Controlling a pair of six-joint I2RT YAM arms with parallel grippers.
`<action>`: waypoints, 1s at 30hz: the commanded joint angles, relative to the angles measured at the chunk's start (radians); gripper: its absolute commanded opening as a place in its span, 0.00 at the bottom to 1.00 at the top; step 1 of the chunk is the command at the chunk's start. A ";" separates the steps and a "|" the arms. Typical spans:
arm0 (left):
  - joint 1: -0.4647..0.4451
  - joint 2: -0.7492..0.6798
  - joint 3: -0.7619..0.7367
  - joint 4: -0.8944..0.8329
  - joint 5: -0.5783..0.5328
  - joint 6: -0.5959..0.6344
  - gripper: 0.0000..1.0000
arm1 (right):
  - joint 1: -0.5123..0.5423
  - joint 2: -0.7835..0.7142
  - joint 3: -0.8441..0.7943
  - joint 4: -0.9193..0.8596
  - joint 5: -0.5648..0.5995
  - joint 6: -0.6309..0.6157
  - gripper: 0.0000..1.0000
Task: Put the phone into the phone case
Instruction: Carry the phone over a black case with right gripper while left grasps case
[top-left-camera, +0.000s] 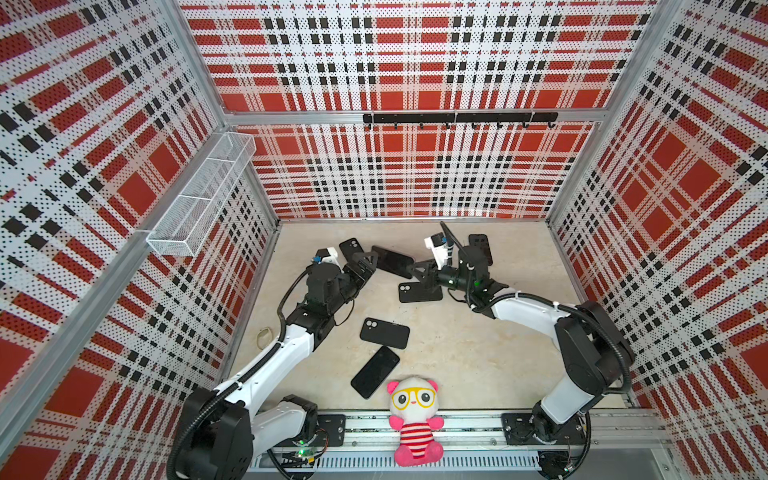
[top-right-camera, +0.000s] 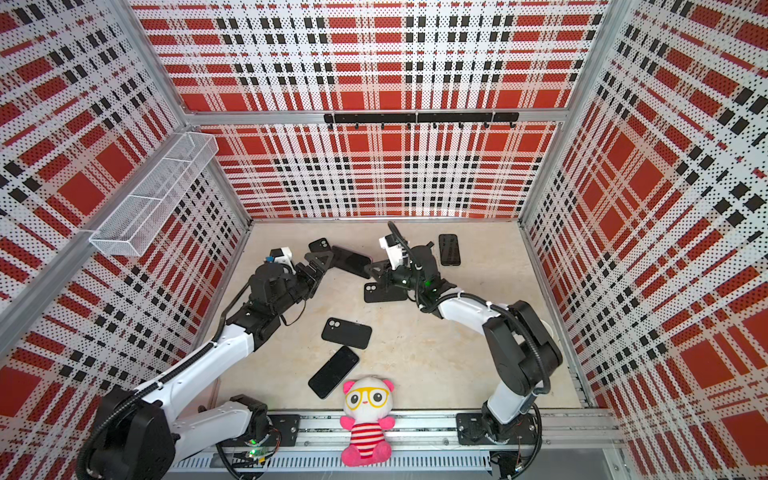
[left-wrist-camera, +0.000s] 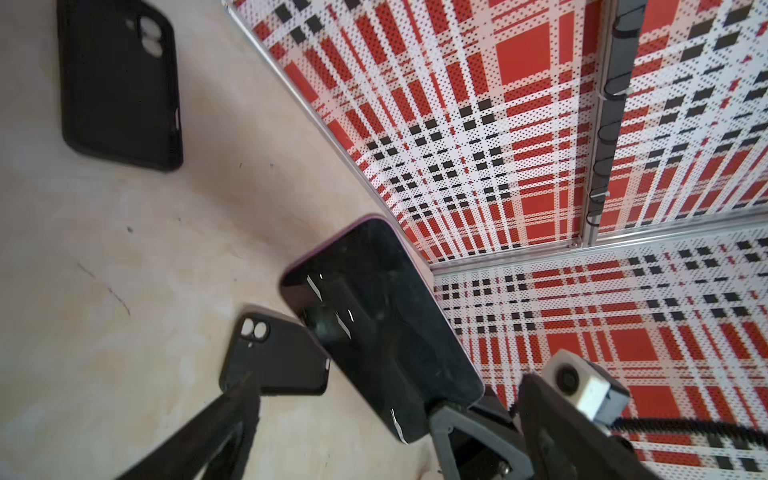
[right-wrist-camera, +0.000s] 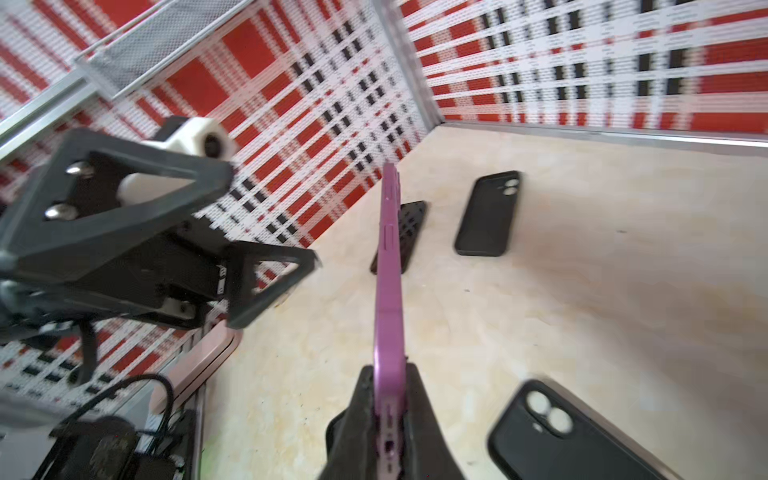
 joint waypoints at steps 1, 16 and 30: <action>-0.003 0.082 0.119 -0.197 -0.052 0.262 0.99 | -0.077 -0.084 0.072 -0.339 -0.042 -0.057 0.03; -0.040 0.644 0.558 -0.445 0.116 0.632 0.80 | -0.317 0.129 0.453 -1.113 -0.271 -0.262 0.00; -0.085 0.782 0.546 -0.465 0.215 0.696 0.64 | -0.314 0.379 0.603 -1.232 -0.377 -0.350 0.00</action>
